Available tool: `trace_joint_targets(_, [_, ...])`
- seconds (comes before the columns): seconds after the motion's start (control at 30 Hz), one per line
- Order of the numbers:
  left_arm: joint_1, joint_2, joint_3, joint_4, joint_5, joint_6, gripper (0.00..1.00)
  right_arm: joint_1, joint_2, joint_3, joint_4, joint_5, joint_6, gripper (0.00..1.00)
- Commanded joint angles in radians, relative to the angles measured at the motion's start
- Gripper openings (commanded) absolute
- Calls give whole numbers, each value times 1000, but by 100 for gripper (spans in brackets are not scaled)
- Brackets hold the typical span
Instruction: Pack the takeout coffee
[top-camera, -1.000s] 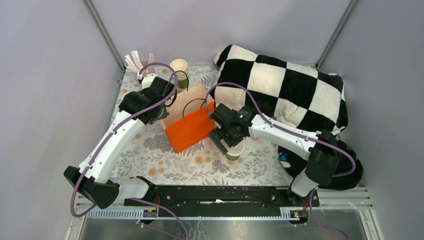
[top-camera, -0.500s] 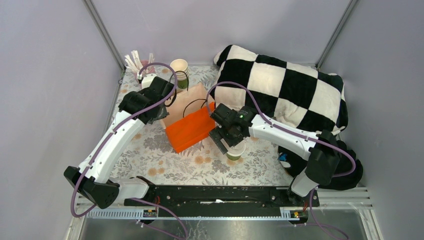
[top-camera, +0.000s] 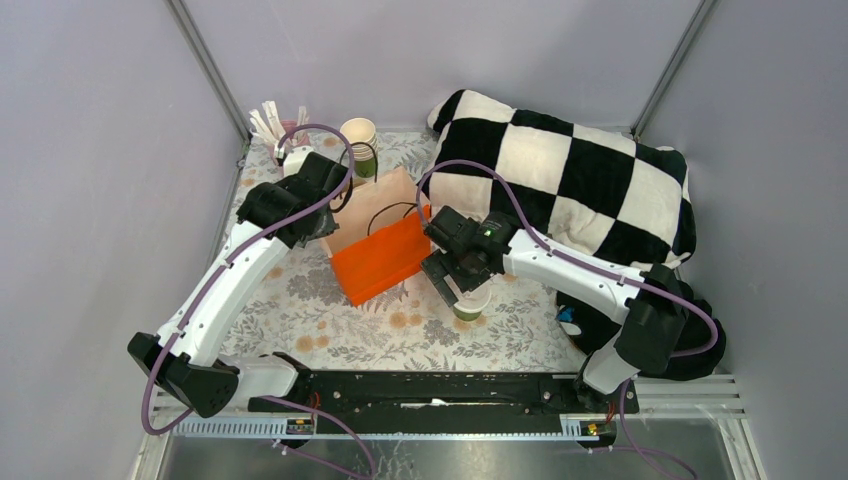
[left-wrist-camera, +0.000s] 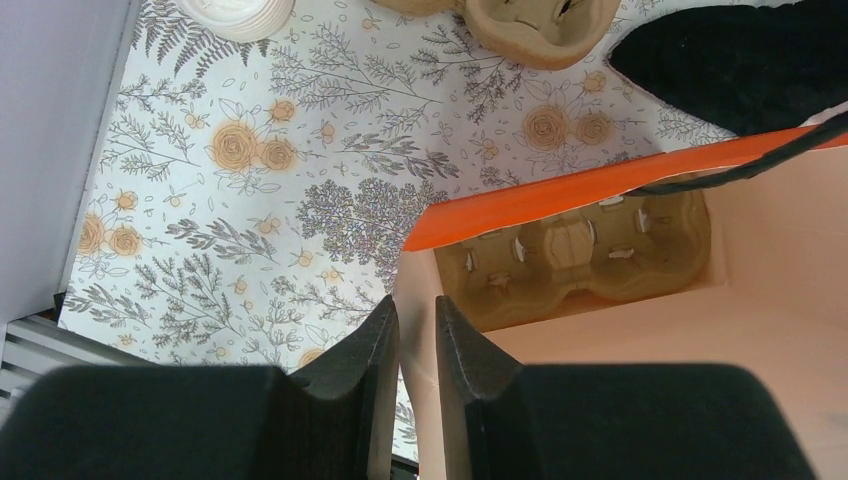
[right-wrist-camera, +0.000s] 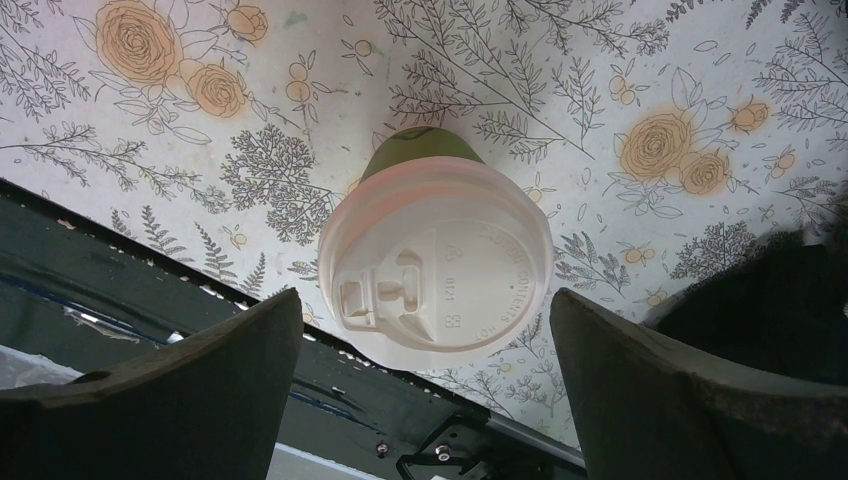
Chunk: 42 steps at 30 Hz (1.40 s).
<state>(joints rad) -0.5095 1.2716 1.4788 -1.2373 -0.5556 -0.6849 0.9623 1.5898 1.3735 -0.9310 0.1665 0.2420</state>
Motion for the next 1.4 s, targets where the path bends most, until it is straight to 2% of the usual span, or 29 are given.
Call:
trace_joint_targets(0.0, [7, -9, 5, 31, -1, 13, 24, -1, -13, -7, 14, 12, 17, 100])
trace_joint_targets(0.23, [10, -10, 3, 35, 3, 10, 24, -6, -3, -14, 20, 12, 17, 96])
trace_joint_targets(1.37, [23, -10, -2, 47, 17, 25, 24, -40, 12, -70, 50, -36, 23, 91])
